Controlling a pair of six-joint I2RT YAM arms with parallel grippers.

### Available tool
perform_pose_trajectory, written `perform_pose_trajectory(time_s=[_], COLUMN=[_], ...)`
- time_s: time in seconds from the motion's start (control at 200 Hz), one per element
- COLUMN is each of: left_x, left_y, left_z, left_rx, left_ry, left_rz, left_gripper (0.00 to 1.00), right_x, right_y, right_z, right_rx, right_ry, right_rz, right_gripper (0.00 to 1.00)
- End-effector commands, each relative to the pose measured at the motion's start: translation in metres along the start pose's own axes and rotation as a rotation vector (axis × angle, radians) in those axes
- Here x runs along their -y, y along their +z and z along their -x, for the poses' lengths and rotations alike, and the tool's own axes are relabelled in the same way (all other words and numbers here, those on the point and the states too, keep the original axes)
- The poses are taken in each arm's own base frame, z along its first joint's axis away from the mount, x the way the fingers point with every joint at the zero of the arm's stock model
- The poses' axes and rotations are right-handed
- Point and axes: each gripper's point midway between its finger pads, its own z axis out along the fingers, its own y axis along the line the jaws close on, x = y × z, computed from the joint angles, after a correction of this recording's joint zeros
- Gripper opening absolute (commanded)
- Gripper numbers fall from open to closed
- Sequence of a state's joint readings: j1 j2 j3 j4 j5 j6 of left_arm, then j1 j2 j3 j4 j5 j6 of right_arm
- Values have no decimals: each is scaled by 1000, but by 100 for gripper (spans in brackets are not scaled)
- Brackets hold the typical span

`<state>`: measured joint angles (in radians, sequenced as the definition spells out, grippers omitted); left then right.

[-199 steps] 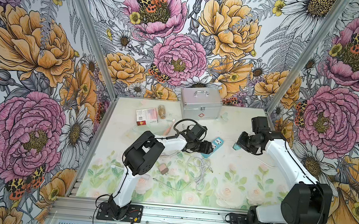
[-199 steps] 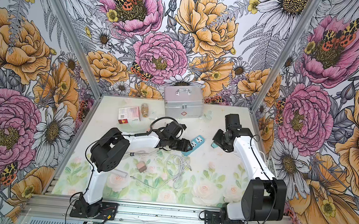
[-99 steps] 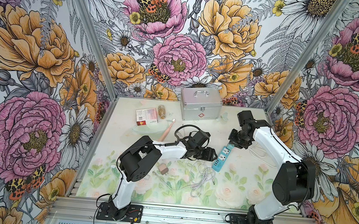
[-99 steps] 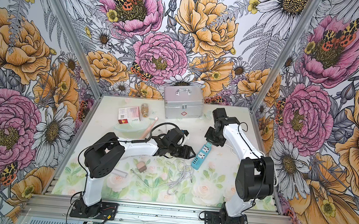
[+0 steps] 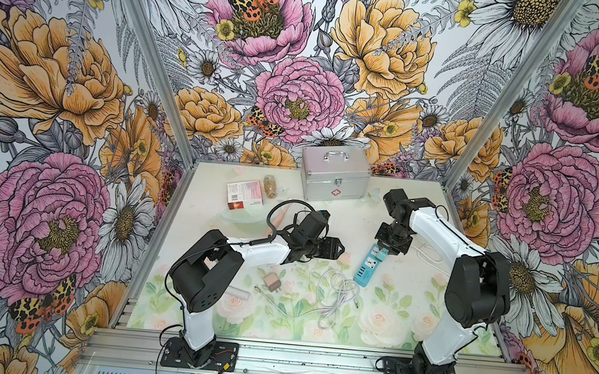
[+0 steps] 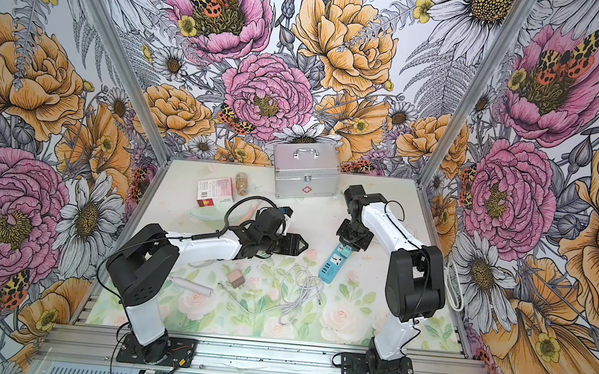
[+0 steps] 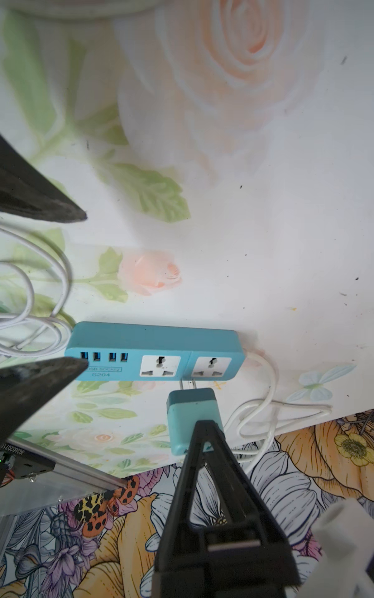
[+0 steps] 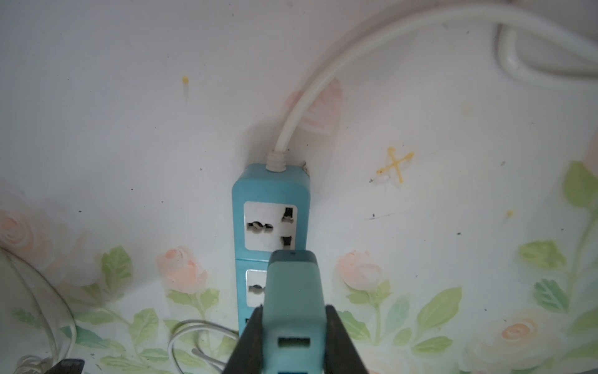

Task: Charge the electric toothbrush
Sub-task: Insert the plug into the socket.

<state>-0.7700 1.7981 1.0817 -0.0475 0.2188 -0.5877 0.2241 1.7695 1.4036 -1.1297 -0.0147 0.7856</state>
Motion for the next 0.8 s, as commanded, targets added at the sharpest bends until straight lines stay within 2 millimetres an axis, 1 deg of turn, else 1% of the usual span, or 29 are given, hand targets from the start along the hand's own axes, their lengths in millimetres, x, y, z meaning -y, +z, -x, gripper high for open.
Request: perform_pose_trajectory(time_s=[0.0, 0.085, 0.135, 0.215, 0.285, 0.365, 0.55, 0.685, 0.795], left_x=[2, 2, 2, 1, 0, -1, -1, -2, -1], left_y=[-12, -13, -14, -15, -16, -15, -17, -17, -20], left_z=[9, 9, 10, 10, 10, 7, 8, 9, 9], left_rx=[56, 58, 60, 62, 60, 51, 54, 53, 52], left_ry=[67, 86, 94, 101, 104, 108, 108, 108, 112], left_rz=[27, 36, 42, 51, 57, 60, 65, 70, 74], left_gripper=[66, 66, 67, 67, 67, 68, 68, 69, 69], right_x=[-2, -14, -16, -12, -4, 2, 4, 5, 7], right_y=[-4, -4, -4, -1, 5, 7, 6, 14, 11], right_z=[13, 17, 19, 21, 19, 17, 13, 10, 6], right_rx=[42, 46, 56, 57, 42, 33, 28, 12, 17], right_ry=[14, -9, -15, -8, -2, 11, 9, 8, 5], right_rz=[-32, -21, -25, -47, -69, -73, -71, -79, -75], right_gripper=[0, 0, 0, 0, 0, 0, 0, 0, 0])
